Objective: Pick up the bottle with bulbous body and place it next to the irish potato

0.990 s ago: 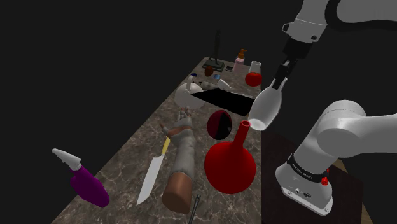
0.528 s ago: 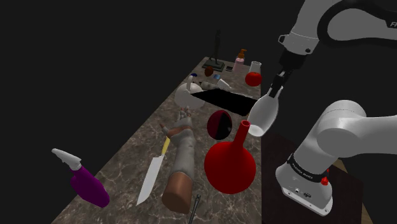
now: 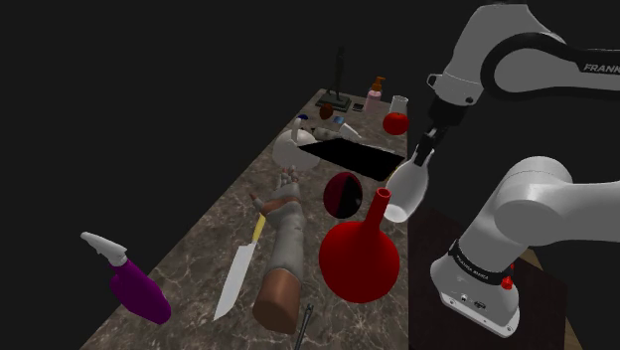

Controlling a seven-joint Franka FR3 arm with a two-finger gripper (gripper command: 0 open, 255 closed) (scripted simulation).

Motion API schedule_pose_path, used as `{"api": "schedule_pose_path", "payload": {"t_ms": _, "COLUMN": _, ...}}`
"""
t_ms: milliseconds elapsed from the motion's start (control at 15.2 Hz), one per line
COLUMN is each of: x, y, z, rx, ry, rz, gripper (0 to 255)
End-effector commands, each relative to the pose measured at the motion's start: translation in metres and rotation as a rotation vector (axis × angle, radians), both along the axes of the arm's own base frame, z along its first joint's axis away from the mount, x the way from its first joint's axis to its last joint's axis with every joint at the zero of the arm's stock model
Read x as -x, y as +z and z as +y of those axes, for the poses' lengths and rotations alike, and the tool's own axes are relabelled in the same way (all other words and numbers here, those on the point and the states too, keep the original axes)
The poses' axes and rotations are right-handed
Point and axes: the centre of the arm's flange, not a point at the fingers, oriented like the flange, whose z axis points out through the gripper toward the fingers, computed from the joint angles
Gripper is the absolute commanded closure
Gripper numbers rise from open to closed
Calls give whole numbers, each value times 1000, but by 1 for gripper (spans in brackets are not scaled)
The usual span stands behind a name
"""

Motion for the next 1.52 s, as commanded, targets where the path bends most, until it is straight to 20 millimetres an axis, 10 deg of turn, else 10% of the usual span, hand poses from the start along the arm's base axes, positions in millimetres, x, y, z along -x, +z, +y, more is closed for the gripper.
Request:
{"api": "schedule_pose_path", "payload": {"t_ms": 0, "x": 1, "y": -11, "z": 1, "rx": 0, "ry": 0, "rz": -1, "gripper": 255}}
{"api": "schedule_pose_path", "payload": {"t_ms": 594, "x": 1, "y": -15, "z": 1, "rx": 0, "ry": 0, "rz": -1, "gripper": 255}}
{"api": "schedule_pose_path", "payload": {"t_ms": 660, "x": 1, "y": -15, "z": 1, "rx": 0, "ry": 0, "rz": -1, "gripper": 0}}
{"api": "schedule_pose_path", "payload": {"t_ms": 990, "x": 1, "y": -15, "z": 1, "rx": 0, "ry": 0, "rz": -1, "gripper": 0}}
{"api": "schedule_pose_path", "payload": {"t_ms": 1254, "x": 3, "y": 35, "z": 1, "rx": 0, "ry": 0, "rz": -1, "gripper": 0}}
{"api": "schedule_pose_path", "payload": {"t_ms": 1452, "x": 3, "y": 35, "z": 1, "rx": 0, "ry": 0, "rz": -1, "gripper": 0}}
